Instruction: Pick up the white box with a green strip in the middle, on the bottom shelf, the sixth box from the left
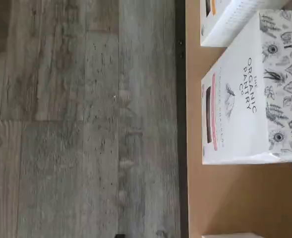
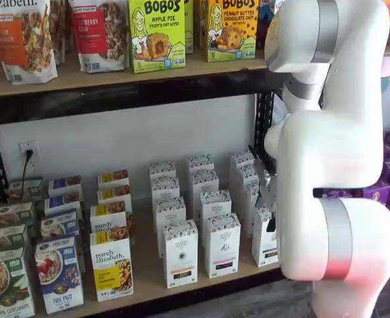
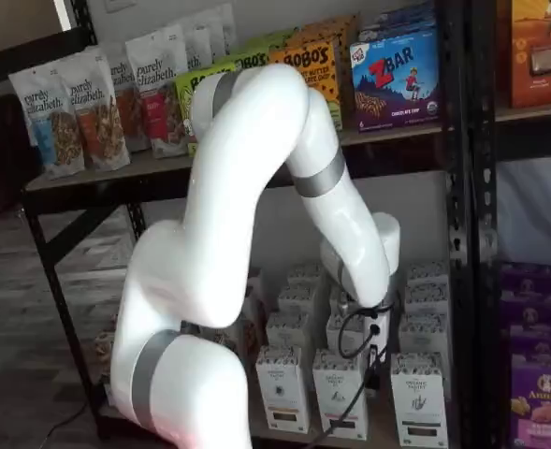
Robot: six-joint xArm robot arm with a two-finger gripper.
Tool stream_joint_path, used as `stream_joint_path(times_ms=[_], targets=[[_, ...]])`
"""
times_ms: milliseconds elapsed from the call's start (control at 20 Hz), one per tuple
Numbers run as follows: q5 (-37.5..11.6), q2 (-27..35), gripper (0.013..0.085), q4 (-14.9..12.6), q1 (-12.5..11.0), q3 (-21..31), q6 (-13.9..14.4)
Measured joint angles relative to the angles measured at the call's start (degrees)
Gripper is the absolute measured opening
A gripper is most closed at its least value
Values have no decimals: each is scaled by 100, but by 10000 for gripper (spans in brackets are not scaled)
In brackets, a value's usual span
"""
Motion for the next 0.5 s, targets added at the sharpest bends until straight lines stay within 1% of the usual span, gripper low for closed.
stream_joint_path(times_ms=[100, 150, 250, 350, 500], targets=[[247, 122, 850, -401, -10, -250, 387], [300, 201, 850, -464, 12, -377, 474], [324, 287, 850, -501, 45, -507, 546], [267, 366, 850, -479, 86, -594, 564], [43, 502, 850, -281, 145, -684, 423]])
